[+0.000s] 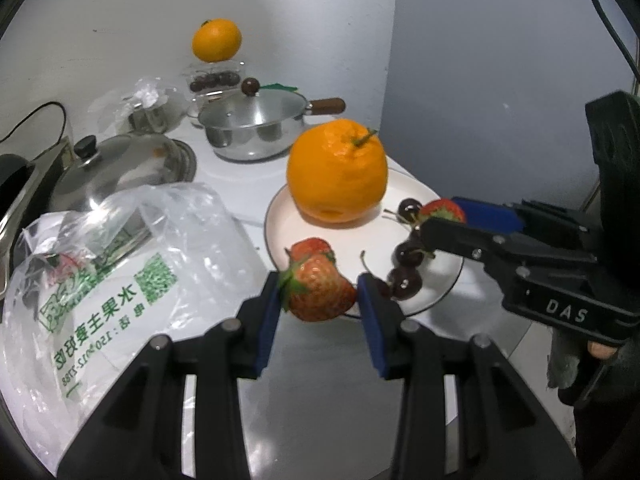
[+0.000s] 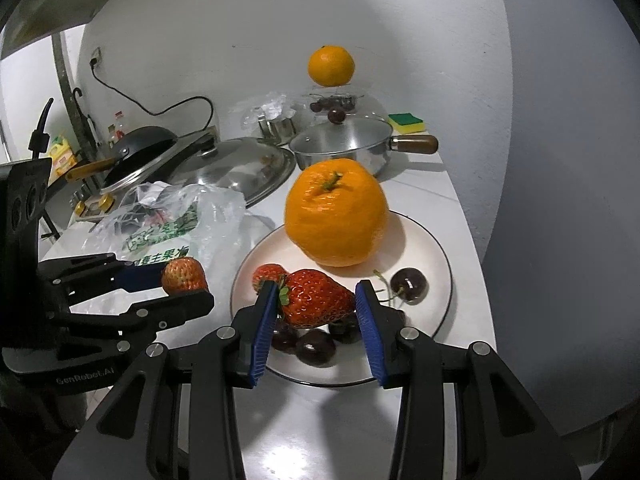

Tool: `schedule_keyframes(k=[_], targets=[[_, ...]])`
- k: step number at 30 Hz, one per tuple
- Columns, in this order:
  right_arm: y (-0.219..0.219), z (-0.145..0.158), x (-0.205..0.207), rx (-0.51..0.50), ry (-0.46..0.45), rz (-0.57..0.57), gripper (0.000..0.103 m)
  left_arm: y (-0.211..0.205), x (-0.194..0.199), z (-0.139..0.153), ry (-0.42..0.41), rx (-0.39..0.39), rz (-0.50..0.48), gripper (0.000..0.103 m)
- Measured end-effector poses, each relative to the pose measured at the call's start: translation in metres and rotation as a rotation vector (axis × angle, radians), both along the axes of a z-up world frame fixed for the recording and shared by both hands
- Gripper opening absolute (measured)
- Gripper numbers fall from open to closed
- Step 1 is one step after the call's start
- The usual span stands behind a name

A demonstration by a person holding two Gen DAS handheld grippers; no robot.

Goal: Organize fruits
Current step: 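Carry both held strawberries over the plate and lower them beside the cherries, then open the right gripper to drop its strawberry while the left gripper releases its strawberry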

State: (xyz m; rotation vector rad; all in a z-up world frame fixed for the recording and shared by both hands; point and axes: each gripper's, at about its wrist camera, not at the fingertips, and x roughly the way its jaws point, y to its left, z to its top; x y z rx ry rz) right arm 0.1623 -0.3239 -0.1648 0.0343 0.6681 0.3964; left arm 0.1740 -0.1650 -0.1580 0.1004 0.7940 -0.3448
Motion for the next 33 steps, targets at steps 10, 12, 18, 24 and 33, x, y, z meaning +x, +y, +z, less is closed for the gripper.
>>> schedule_keyframes(k=[10, 12, 18, 24, 33], targets=[[-0.01, -0.006, 0.009, 0.014, 0.011, -0.009, 0.042, -0.016, 0.012, -0.011, 0.027, 0.01, -0.03, 0.039], [-0.011, -0.007, 0.011, 0.015, 0.016, -0.008, 0.042, -0.019, 0.015, -0.013, 0.033, 0.01, -0.033, 0.039], [-0.011, -0.012, 0.017, 0.016, 0.029, -0.005, 0.042, -0.022, 0.022, -0.019, 0.05, 0.013, -0.034, 0.039], [-0.01, -0.014, 0.021, 0.017, 0.031, 0.0, 0.042, -0.023, 0.026, -0.025, 0.067, 0.013, -0.037, 0.039], [-0.004, -0.018, 0.026, 0.009, 0.043, 0.011, 0.042, -0.021, 0.033, -0.03, 0.09, 0.006, -0.03, 0.04]])
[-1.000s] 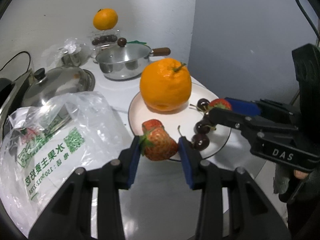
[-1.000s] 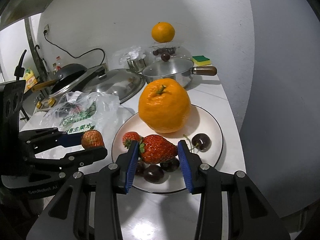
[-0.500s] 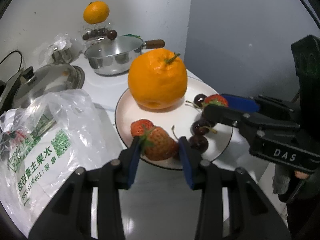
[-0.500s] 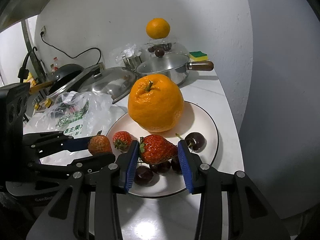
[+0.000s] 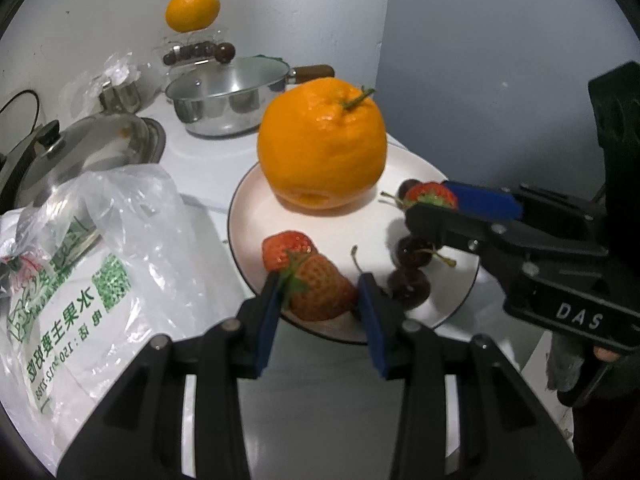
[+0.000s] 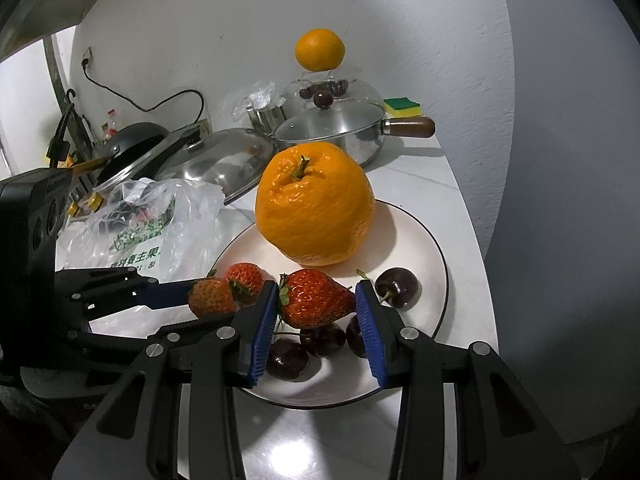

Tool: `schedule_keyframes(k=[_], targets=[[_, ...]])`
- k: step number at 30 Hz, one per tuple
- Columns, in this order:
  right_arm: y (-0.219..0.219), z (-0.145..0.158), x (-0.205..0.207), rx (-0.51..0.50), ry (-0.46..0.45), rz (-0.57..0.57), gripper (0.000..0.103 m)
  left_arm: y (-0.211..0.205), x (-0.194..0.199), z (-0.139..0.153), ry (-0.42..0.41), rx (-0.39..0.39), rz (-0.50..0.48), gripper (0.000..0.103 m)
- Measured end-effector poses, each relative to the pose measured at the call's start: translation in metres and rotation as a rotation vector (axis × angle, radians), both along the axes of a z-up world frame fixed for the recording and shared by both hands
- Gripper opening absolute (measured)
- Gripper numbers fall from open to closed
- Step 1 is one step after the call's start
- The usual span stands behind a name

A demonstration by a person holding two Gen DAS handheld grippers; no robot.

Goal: Organize fruits
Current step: 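Open the right gripper to drop its strawberry while the left gripper releases its strawberry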

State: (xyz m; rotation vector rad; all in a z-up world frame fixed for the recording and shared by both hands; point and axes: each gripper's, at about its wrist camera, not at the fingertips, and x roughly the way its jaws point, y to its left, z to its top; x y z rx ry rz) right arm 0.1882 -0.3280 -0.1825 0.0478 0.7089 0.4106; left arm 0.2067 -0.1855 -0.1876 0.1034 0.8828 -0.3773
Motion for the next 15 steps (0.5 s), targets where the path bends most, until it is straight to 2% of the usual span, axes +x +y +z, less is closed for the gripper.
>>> schedule_keyframes(k=[10, 11, 12, 15], targets=[[0.009, -0.001, 0.004, -0.015, 0.006, 0.011, 0.042, 0.002, -0.001, 0.002, 0.004, -0.007, -0.015, 0.044], [0.01, -0.001, 0.004, -0.017, 0.007, 0.013, 0.042, 0.002, -0.002, 0.002, 0.002, -0.011, -0.015, 0.052], [0.011, -0.001, 0.004, -0.019, 0.007, 0.014, 0.042, 0.004, -0.002, 0.004, 0.003, -0.023, -0.014, 0.056], [0.015, -0.001, 0.005, -0.021, 0.01, 0.019, 0.042, 0.007, -0.004, 0.006, -0.003, -0.029, -0.014, 0.056]])
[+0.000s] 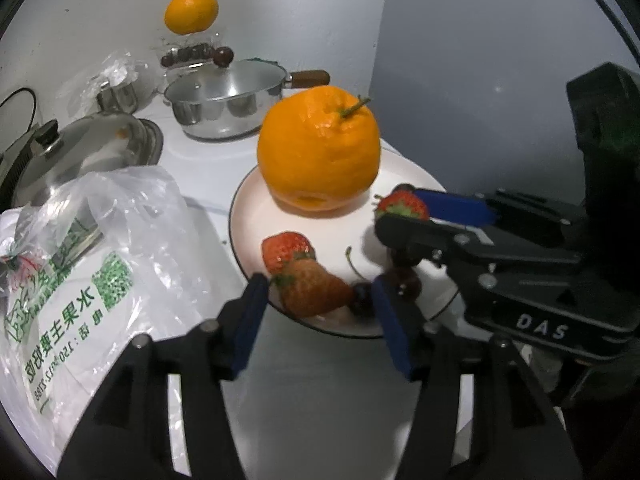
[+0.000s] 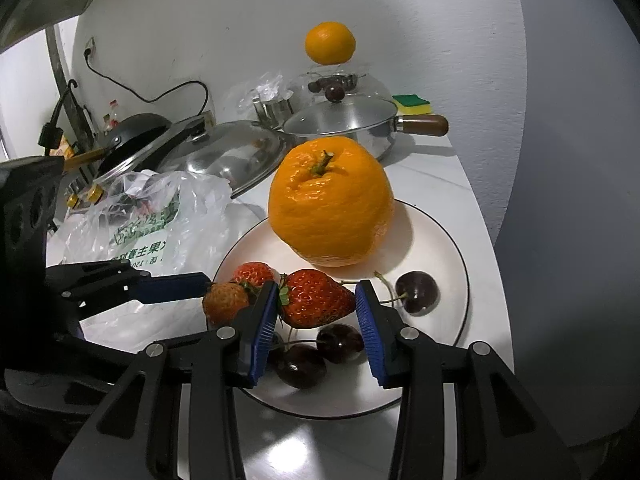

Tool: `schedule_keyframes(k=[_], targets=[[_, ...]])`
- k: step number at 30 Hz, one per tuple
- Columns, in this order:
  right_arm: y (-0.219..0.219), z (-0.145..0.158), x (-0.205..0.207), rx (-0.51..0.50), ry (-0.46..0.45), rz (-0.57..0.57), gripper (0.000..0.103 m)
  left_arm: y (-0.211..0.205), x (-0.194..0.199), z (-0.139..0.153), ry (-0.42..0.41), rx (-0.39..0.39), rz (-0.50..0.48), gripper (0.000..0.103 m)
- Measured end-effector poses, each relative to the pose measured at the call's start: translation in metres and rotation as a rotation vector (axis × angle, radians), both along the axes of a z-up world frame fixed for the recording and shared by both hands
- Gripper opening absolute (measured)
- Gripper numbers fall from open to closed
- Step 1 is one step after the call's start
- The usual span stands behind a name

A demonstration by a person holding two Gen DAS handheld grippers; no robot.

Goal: Organize fruits
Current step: 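Open the right gripper to drop its strawberry while the left gripper releases its strawberry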

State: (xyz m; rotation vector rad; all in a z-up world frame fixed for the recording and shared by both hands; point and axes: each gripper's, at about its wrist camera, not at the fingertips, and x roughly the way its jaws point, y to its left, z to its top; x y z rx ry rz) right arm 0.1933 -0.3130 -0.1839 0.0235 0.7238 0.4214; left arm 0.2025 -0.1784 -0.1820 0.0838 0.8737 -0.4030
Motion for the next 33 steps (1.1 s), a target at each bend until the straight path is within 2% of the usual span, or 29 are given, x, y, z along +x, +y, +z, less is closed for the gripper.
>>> schedule_keyframes(k=[12, 26, 33], targets=[[0.009, -0.001, 0.005, -0.008, 0.01, 0.018, 0.042, 0.018, -0.002, 0.003, -0.02, 0.015, 0.039, 0.056], [0.016, -0.011, 0.011, -0.022, 0.067, 0.01, 0.042, 0.029, -0.002, 0.001, -0.018, 0.001, 0.044, 0.057], [0.019, -0.012, 0.011, -0.034, 0.08, 0.005, 0.042, 0.032, -0.004, 0.002, -0.02, -0.012, 0.045, 0.066]])
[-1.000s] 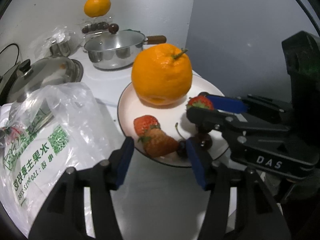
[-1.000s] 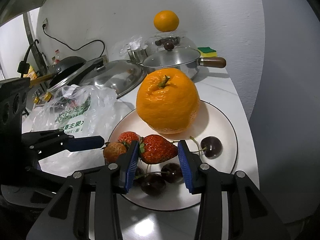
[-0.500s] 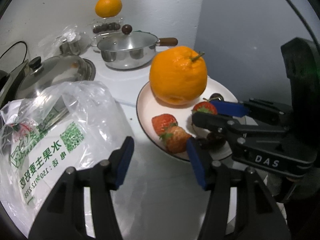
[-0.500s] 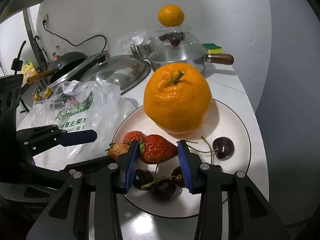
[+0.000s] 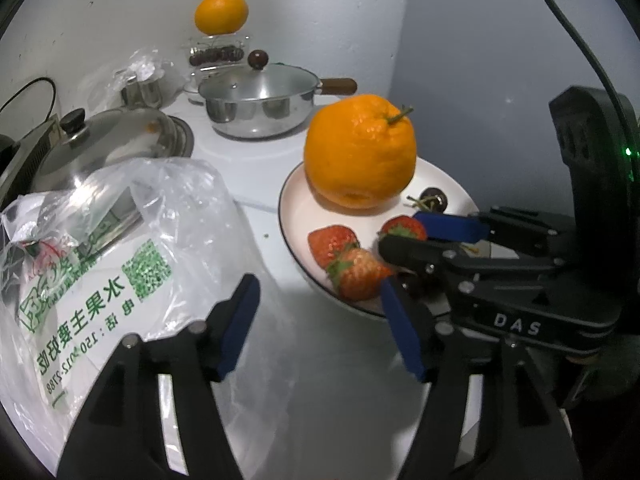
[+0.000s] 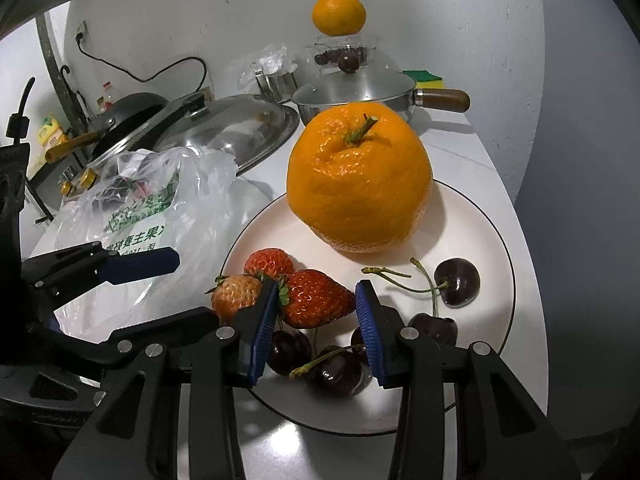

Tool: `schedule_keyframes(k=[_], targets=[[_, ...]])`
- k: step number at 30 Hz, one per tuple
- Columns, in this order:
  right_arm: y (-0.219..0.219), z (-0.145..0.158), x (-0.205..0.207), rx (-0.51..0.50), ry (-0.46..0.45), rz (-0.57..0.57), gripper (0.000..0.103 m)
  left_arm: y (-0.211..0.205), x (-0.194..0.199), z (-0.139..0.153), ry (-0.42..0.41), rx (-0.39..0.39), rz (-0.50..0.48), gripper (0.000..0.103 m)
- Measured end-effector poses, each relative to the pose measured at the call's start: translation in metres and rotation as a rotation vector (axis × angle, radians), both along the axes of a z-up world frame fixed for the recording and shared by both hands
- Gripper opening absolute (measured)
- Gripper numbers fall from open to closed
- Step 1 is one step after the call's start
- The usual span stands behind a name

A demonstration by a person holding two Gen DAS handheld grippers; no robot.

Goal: Organize fruits

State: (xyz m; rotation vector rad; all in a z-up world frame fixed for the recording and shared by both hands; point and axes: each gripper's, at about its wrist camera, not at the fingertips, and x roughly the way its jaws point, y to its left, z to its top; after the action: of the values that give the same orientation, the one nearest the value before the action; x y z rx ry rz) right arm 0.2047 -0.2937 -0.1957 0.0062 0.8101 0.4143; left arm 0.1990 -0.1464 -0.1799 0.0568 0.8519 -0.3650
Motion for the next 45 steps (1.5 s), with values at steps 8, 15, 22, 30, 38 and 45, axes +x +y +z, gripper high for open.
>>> schedule_keyframes(k=[8, 15, 22, 30, 38, 45], targets=[[0.0, 0.006, -0.006, -0.003, -0.02, -0.014, 0.053, 0.002, -0.006, 0.005, -0.013, -0.006, 0.0, 0.069], [0.002, 0.016, -0.015, -0.007, -0.045, -0.016, 0.053, 0.004, -0.015, 0.012, -0.037, -0.006, 0.012, 0.075], [0.002, 0.029, -0.027, -0.007, -0.076, -0.023, 0.053, 0.007, -0.027, 0.022, -0.066, -0.009, 0.02, 0.084], [0.004, 0.043, -0.045, -0.012, -0.11, -0.026, 0.053, 0.013, -0.043, 0.033, -0.095, -0.008, 0.029, 0.085], [0.011, 0.052, -0.064, -0.024, -0.137, -0.027, 0.053, 0.025, -0.06, 0.042, -0.123, -0.018, 0.057, 0.085], [0.018, 0.06, -0.078, -0.033, -0.159, -0.026, 0.053, 0.039, -0.074, 0.054, -0.16, -0.04, 0.089, 0.086]])
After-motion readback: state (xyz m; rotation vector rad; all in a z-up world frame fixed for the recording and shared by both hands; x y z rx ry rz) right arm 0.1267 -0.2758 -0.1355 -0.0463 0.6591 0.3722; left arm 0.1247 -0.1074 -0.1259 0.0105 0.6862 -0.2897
